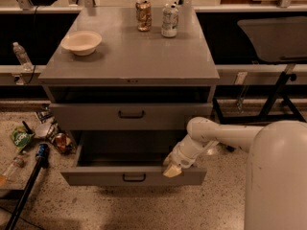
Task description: Open middle drawer
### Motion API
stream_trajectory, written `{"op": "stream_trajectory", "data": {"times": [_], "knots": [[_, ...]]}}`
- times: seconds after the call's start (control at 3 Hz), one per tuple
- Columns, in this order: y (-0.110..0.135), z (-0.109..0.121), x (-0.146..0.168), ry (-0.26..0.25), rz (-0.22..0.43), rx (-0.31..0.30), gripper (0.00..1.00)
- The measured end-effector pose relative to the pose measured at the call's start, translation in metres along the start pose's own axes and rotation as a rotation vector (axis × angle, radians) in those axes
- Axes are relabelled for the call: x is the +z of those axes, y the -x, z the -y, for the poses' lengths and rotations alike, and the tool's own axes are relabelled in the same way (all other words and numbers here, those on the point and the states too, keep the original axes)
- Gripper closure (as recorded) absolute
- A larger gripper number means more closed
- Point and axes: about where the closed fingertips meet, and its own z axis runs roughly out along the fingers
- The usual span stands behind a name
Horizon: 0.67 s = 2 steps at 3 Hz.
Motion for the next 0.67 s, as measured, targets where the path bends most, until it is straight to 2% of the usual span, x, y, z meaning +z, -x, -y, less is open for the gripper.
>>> {"op": "stream_trajectory", "data": {"times": [0.33, 0.67], "knots": [[0.004, -0.012, 0.000, 0.035, 0.016, 0.008, 0.32], [0.010, -0.009, -0.011, -0.008, 0.023, 0.014, 0.02]]}}
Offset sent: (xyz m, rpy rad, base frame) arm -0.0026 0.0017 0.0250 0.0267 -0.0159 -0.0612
